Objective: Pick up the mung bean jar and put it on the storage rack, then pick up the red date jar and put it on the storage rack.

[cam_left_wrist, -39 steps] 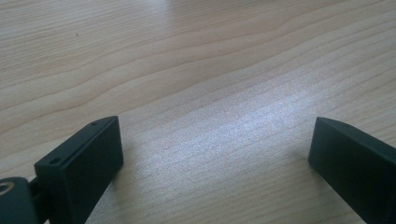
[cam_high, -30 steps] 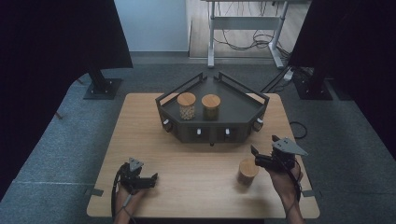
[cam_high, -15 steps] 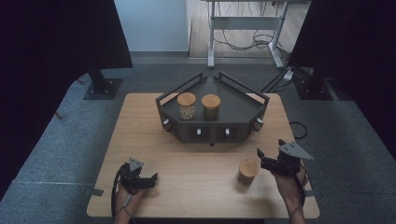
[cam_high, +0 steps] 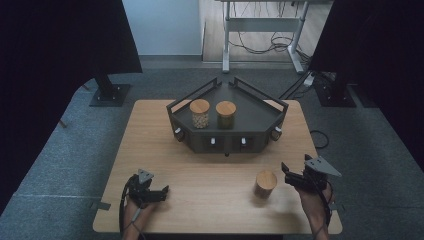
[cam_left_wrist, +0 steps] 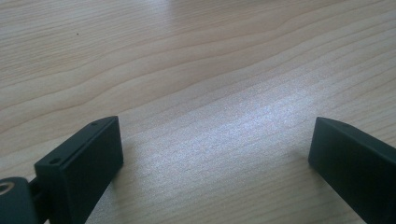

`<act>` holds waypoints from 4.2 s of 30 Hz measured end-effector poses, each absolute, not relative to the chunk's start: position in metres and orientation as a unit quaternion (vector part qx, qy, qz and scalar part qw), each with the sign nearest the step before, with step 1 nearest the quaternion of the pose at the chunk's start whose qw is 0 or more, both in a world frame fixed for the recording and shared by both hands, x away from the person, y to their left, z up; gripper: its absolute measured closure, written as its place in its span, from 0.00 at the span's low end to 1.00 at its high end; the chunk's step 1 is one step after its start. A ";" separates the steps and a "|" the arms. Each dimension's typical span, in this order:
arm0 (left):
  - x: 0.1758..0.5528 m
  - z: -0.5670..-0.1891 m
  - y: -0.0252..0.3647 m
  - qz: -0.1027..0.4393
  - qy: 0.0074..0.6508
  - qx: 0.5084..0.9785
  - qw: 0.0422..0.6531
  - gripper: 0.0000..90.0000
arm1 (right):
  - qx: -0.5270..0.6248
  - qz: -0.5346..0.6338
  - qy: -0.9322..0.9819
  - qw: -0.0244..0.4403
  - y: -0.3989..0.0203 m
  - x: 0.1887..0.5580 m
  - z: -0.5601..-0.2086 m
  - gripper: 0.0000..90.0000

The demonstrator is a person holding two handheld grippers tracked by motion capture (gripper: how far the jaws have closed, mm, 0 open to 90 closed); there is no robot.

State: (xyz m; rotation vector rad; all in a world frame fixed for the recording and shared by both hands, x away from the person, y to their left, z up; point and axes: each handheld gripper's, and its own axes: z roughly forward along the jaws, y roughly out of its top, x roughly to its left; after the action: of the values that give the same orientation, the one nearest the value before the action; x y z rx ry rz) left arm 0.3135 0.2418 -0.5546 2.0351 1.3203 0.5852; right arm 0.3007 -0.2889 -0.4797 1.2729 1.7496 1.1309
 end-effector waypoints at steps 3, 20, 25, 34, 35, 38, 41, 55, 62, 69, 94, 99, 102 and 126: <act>0.313 -0.555 0.242 0.222 0.502 0.773 0.318 0.03 | 0.496 0.432 0.671 0.341 -0.292 0.300 -0.485 0.11; 0.313 -0.555 0.242 0.223 0.503 0.772 0.318 0.03 | 0.517 0.414 0.670 0.336 -0.301 0.300 -0.508 0.11; 0.313 -0.555 0.242 0.223 0.503 0.772 0.318 0.03 | 0.523 0.409 0.669 0.334 -0.303 0.301 -0.514 0.11; 0.312 -0.555 0.242 0.223 0.503 0.772 0.318 0.03 | 0.532 0.404 0.667 0.329 -0.306 0.301 -0.524 0.11; 0.312 -0.555 0.242 0.223 0.503 0.772 0.318 0.03 | 0.533 0.403 0.668 0.328 -0.307 0.300 -0.525 0.11; 0.312 -0.555 0.242 0.223 0.503 0.772 0.318 0.03 | 0.535 0.401 0.668 0.327 -0.308 0.300 -0.529 0.11; 0.312 -0.555 0.242 0.223 0.503 0.772 0.318 0.03 | 0.537 0.400 0.667 0.326 -0.309 0.300 -0.531 0.11; 0.312 -0.555 0.242 0.223 0.504 0.772 0.317 0.03 | 0.541 0.399 0.665 0.323 -0.310 0.299 -0.535 0.10; 0.312 -0.555 0.242 0.223 0.503 0.772 0.317 0.03 | 0.536 0.406 0.665 0.327 -0.308 0.297 -0.530 0.10; 0.312 -0.555 0.242 0.223 0.503 0.772 0.317 0.03 | 0.532 0.411 0.663 0.329 -0.306 0.295 -0.525 0.10; 0.312 -0.555 0.242 0.223 0.504 0.772 0.317 0.03 | 0.512 0.431 0.662 0.338 -0.296 0.286 -0.510 0.10; 0.312 -0.555 0.242 0.223 0.503 0.772 0.317 0.03 | 0.508 0.433 0.663 0.338 -0.293 0.285 -0.507 0.10; 0.312 -0.555 0.242 0.223 0.503 0.772 0.317 0.03 | 0.508 0.437 0.663 0.335 -0.291 0.283 -0.507 0.10; 0.312 -0.555 0.242 0.223 0.503 0.772 0.317 0.03 | 0.495 0.449 0.668 0.327 -0.277 0.279 -0.506 0.10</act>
State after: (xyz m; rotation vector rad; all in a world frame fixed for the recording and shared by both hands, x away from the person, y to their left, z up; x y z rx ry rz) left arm 0.3118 0.2416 -0.5546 2.0332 1.3253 0.5866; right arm 0.2788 -0.2767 -0.5063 1.2963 1.7509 1.1750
